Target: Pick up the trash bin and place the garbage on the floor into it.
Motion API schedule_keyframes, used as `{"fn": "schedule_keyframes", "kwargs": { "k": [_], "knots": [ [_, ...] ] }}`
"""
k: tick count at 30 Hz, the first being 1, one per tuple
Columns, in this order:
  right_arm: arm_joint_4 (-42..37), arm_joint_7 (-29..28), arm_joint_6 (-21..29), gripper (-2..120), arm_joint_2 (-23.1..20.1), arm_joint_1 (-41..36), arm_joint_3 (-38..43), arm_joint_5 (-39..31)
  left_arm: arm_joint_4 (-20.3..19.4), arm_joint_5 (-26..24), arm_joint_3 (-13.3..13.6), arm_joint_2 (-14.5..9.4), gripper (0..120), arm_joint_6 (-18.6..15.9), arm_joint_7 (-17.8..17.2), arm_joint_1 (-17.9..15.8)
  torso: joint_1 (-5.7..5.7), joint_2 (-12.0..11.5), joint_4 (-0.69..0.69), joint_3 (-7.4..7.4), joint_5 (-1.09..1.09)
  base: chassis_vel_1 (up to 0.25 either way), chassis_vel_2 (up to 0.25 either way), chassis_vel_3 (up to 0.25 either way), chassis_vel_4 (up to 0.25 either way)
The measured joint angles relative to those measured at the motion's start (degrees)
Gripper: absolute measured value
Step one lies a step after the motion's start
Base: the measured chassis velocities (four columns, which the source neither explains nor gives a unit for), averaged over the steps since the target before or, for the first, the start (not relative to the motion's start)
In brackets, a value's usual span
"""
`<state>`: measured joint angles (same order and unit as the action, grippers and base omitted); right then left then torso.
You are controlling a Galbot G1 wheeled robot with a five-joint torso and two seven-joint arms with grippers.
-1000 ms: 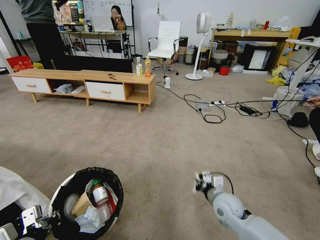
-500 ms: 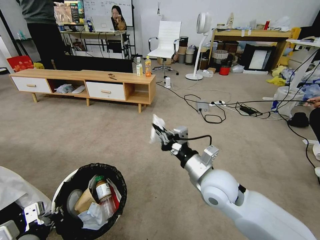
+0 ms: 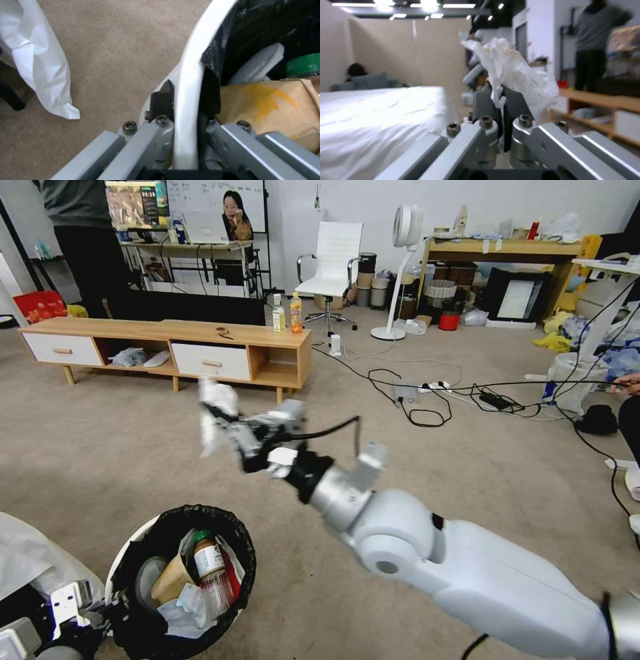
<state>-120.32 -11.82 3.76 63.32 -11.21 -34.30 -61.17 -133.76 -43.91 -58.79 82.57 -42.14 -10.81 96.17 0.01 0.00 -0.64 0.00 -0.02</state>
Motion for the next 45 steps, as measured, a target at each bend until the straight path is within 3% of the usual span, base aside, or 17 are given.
{"fn": "schedule_keyframes", "kwargs": {
  "k": [8, 13, 19, 45],
  "knots": [
    [2.9, -3.2, 4.1, 0, 6.4, 4.3, -7.5, -4.9, -0.2, -0.6, -0.6, -0.2, 1, 0.0, 0.0, -0.1, 0.0, 0.0, 0.01, 0.0, 0.0, 0.0, 0.0, 0.0, 0.0],
    [4.0, -4.3, 6.0, 0, 7.4, 5.0, -9.9, -5.3, -0.3, -0.8, -0.9, -0.3, 1, 0.0, 0.0, -0.1, 0.0, 0.0, 0.0, 0.0, 0.01, 0.0, 0.0, 0.0, 0.0],
    [5.3, -6.1, 8.8, 0, 7.6, 5.5, -12.8, -6.1, -0.5, -1.3, -1.2, -0.5, 1, 0.0, 0.0, -0.3, 0.0, 0.0, 0.0, 0.0, 0.01, 0.0, 0.0, 0.0, 0.0],
    [10.1, -8.2, 12.2, 0, 6.0, 1.7, -16.5, -3.5, -1.2, -1.8, -1.1, -0.4, 1, 0.0, 0.0, 0.1, 0.0, 0.0, 0.01, 0.0, 0.02, 0.0, 0.0, 0.0, 0.0]
  ]
}}
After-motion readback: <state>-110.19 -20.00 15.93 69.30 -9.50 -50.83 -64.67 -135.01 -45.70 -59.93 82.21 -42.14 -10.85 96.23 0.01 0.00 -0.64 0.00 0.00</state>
